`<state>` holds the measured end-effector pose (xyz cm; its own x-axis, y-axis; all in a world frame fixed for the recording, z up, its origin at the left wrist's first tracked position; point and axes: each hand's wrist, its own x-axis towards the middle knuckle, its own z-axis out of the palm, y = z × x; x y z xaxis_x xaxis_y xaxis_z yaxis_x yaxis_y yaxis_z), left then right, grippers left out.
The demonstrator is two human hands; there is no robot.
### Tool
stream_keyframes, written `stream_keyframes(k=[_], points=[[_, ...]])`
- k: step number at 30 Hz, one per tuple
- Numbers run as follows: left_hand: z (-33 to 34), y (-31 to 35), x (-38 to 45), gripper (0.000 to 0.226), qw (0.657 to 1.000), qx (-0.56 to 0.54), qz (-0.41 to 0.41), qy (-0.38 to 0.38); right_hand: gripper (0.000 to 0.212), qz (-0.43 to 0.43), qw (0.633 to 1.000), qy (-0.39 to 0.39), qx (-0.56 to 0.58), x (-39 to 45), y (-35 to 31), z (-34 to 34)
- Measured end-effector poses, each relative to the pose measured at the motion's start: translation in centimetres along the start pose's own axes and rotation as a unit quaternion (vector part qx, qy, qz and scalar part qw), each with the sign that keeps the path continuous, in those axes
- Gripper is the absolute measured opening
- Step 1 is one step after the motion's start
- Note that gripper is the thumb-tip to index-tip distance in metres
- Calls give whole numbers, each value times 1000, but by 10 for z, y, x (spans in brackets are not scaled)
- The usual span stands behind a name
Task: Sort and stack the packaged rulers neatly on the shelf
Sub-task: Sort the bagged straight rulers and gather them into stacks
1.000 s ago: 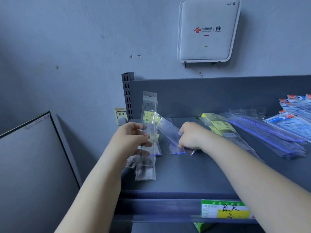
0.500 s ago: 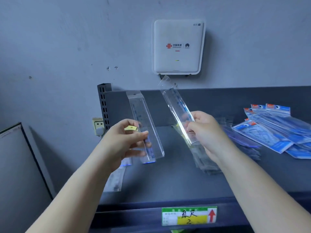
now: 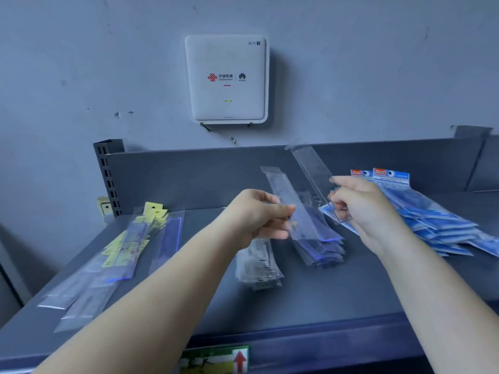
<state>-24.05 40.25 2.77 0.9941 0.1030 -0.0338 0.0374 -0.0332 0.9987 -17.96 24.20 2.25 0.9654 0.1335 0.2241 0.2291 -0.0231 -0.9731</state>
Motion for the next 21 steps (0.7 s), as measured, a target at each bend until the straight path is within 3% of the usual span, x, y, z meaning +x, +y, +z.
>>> stream_keyframes(k=[4, 8, 10, 13, 15, 18, 21], points=[[27, -9, 23, 18, 993, 116, -27, 18, 33, 25, 999, -29, -28, 6, 11, -8], [32, -14, 30, 23, 956, 285, -16, 62, 10, 42, 963, -95, -251, 9, 30, -4], [28, -9, 27, 22, 946, 317, -3, 70, 26, 33, 942, -111, -316, 8, 32, -3], [12, -1, 17, 11, 944, 315, 28, 92, 24, 24, 941, -105, -321, 9, 32, -3], [-5, 4, 8, 12, 924, 358, 60, 115, 35, 16, 928, -93, -362, 8, 32, -1], [-34, 5, -8, 13, 879, 442, 98, 150, 36, -83, 916, -39, -391, 1, 23, 9], [-66, -2, -28, 15, 853, 476, 90, 195, 28, -189, 898, -53, -394, -15, 7, 31]])
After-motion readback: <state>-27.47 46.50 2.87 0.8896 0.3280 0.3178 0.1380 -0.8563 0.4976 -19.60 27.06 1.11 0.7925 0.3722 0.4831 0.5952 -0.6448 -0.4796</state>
